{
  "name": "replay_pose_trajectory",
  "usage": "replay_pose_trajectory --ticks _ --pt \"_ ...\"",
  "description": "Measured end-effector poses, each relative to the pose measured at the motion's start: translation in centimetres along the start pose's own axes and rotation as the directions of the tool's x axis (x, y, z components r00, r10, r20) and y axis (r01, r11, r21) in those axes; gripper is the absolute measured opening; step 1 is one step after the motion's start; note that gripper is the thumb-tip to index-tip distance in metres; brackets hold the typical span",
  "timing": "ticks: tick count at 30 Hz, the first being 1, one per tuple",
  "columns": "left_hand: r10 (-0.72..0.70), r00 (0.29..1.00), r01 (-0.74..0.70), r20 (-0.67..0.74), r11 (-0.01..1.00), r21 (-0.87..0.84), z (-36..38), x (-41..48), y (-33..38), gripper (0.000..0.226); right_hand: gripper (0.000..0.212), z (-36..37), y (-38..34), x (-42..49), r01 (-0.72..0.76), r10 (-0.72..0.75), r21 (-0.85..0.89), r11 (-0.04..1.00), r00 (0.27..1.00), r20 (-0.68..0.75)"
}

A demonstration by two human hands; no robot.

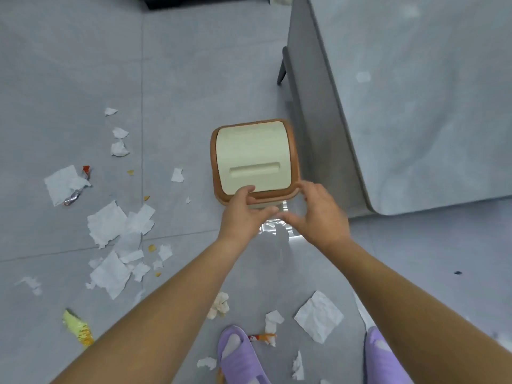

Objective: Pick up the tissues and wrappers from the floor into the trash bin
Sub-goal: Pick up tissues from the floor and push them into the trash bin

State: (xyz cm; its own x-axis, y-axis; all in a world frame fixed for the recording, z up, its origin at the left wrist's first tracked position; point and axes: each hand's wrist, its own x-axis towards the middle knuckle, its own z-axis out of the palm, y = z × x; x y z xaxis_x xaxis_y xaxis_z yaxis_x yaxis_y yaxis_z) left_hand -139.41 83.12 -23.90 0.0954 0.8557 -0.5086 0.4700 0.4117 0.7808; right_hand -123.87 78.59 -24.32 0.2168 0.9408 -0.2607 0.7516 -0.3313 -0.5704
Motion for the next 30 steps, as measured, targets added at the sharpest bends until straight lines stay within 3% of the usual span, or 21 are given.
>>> replay_pose_trajectory --ticks 8,14,18,23,30 --pt "-0.065 0.982 0.061 0.175 0.998 0.031 7.6 -9.7 -2.2 0.065 0.073 -2.5 11.1 -14.7 -0.298 0.29 0.086 0.951 0.952 0.093" --pt "-0.239 0.957 0.211 0.162 0.962 0.173 18.3 -16.4 -9.9 0.067 0.075 -0.9 25.4 -30.0 -0.51 0.494 -0.026 0.86 0.817 0.299" --pt "-0.286 0.941 0.248 0.181 0.946 0.207 28.5 -19.5 -12.1 0.071 0.077 -3.2 35.5 -37.2 -0.583 0.585 -0.121 0.804 0.736 0.341" --pt "-0.181 0.938 0.127 0.297 0.973 0.191 40.4 -20.7 -11.9 0.072 0.075 -6.4 48.1 -38.7 -0.671 0.694 -0.179 0.72 0.693 0.194" --pt "-0.032 0.851 -0.12 0.524 0.96 0.254 53.8 -16.8 -14.7 0.075 0.074 -5.8 60.6 -34.5 -0.732 0.731 -0.056 0.679 0.681 -0.05"
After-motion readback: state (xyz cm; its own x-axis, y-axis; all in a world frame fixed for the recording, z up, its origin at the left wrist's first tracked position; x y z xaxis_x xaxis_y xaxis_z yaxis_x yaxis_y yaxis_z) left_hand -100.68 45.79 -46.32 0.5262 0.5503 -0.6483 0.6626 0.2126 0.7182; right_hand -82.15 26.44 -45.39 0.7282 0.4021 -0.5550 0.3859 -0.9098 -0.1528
